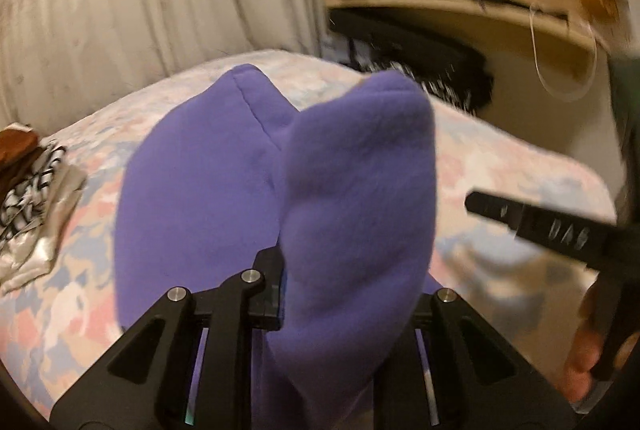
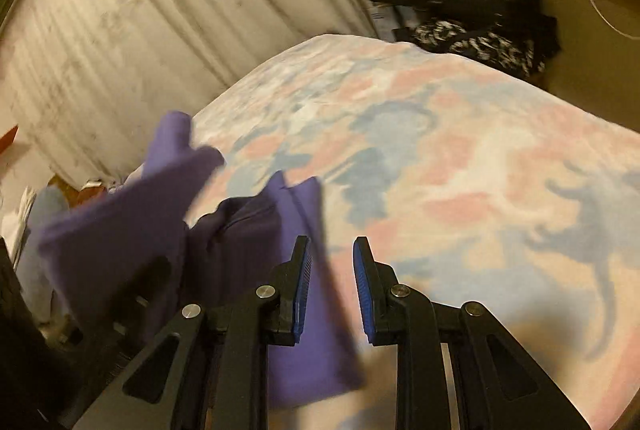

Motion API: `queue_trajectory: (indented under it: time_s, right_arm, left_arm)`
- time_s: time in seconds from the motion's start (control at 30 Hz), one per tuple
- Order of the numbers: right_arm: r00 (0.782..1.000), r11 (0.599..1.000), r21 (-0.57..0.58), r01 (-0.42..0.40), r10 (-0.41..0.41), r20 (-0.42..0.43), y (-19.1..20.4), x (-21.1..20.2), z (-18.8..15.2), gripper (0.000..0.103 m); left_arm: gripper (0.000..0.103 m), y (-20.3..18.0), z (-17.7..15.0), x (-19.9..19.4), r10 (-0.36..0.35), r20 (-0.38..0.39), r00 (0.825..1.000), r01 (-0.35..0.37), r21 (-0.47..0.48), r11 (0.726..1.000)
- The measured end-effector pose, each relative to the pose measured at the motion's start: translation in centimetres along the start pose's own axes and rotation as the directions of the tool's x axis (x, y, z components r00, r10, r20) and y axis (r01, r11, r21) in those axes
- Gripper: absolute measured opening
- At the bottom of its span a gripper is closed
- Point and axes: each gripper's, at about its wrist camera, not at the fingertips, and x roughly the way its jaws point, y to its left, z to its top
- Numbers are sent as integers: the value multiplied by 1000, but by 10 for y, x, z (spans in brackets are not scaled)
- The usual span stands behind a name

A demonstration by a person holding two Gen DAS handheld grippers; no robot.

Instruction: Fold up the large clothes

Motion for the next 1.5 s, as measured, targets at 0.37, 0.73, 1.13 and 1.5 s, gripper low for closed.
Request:
queue_trajectory:
  time_s: [0.37, 0.73, 1.13, 1.5]
  right_arm:
    - [996, 998, 58, 20, -15, -85, -57, 28, -24, 22]
    - [998, 999, 44, 12, -10, -60, -50, 14, -22, 22]
    - [999, 1000, -6, -12, 12, -32, -29, -22, -14, 36]
    - [940, 953, -101, -284, 256, -227, 22, -12, 44, 67]
  left_arm:
    - [16, -63, -40, 64, 91, -88, 992, -72, 207, 976]
    - [64, -37, -8, 53, -88, -126, 988, 105, 127, 986]
    - [64, 19, -1, -20, -260, -157, 953, 245, -110, 963]
    - [64, 128, 4, -48, -142, -199, 970, 93, -234, 968]
